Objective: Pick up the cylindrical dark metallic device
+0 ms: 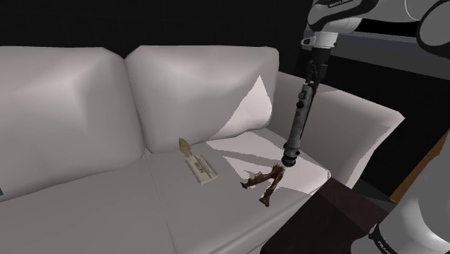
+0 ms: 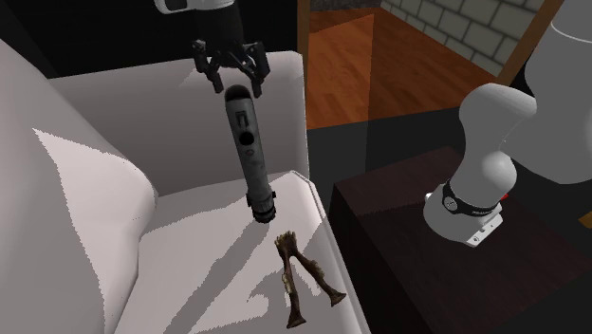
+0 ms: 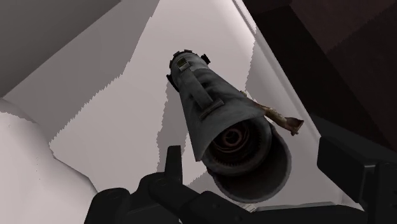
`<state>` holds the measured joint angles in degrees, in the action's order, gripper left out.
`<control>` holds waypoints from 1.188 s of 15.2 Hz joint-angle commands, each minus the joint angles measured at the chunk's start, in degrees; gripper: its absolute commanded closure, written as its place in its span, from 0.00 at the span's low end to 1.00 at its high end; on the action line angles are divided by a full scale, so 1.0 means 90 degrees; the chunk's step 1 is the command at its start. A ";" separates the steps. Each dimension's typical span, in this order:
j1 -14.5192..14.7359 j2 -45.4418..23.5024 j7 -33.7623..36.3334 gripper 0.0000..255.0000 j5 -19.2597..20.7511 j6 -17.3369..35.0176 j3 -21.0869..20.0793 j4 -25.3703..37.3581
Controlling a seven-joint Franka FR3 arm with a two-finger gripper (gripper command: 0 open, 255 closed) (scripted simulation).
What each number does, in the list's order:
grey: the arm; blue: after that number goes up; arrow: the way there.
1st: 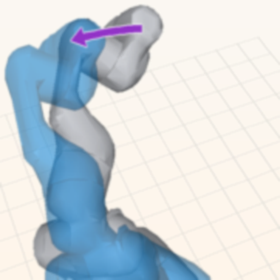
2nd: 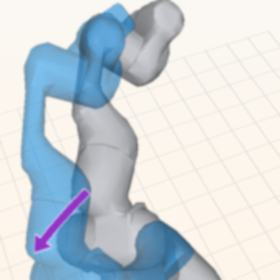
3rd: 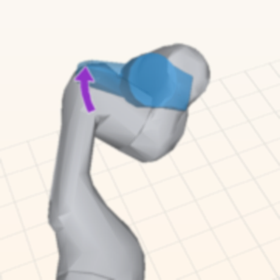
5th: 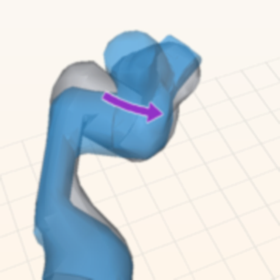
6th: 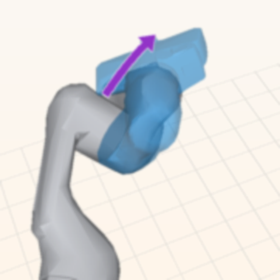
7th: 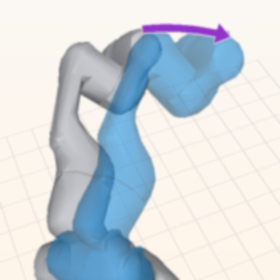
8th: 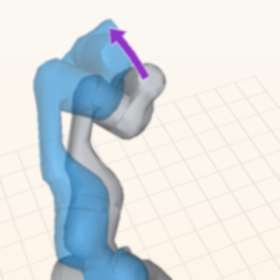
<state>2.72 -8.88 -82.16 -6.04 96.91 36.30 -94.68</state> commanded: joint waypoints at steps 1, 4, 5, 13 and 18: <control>-0.0007 -0.0038 -0.0050 0.00 -0.0030 0.0164 -0.0006 -0.0129; 0.0000 -0.0056 -0.0065 0.00 -0.0046 0.0415 -0.0014 -0.0367; 0.0001 -0.0061 -0.0068 0.00 -0.0050 0.0463 -0.0015 -0.0410; 0.0004 -0.0056 -0.0066 1.00 -0.0048 0.0473 -0.0016 -0.0423; -0.0002 -0.0043 -0.0056 1.00 -0.0036 0.0297 -0.0010 -0.0258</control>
<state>2.74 -9.29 -82.69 -6.37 100.28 36.19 -97.74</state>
